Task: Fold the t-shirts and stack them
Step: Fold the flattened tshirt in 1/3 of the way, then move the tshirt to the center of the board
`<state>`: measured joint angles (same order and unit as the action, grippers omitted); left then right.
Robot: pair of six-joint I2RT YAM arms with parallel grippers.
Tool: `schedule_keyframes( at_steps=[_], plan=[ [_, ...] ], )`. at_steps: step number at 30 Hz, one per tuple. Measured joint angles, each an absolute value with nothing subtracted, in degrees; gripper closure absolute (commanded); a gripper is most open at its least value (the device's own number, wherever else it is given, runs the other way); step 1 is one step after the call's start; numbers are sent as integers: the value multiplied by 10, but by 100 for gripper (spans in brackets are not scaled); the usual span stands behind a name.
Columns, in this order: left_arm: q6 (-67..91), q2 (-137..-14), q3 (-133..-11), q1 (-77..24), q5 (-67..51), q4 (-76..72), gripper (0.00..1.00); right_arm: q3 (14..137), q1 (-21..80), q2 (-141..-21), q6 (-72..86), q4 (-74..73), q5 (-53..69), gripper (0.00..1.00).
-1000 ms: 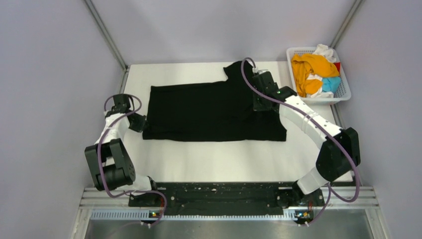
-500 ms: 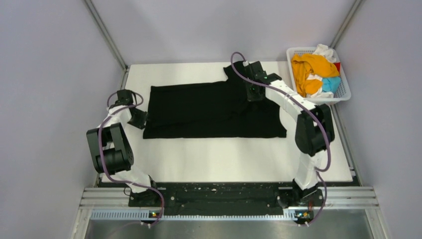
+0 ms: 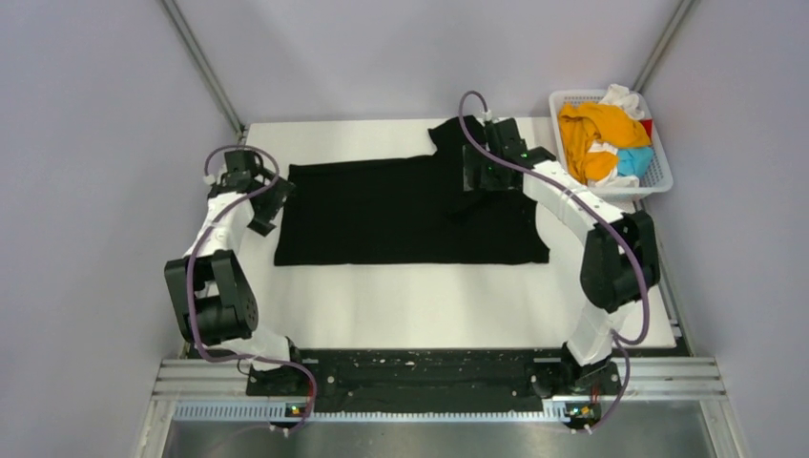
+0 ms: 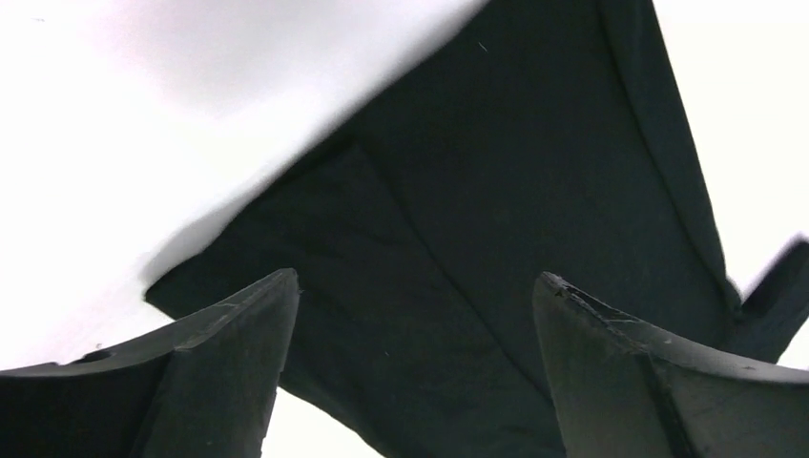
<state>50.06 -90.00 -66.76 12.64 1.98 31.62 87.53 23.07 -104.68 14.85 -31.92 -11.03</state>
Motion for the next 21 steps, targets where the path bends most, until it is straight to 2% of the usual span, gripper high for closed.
schedule_keyframes(
  at_steps=[4, 10, 21],
  plan=[
    [484, -897, -668, 68, 14, 314, 1, 790, 231, -990, 168, -281, -50, 1],
    [464, -929, -660, 11, -9, 314, 1, 745, 231, -1025, 203, -232, 42, 1],
    [458, -935, -620, 14, -8, 328, 1, 865, 231, -1193, 228, -166, 69, 1]
  ],
)
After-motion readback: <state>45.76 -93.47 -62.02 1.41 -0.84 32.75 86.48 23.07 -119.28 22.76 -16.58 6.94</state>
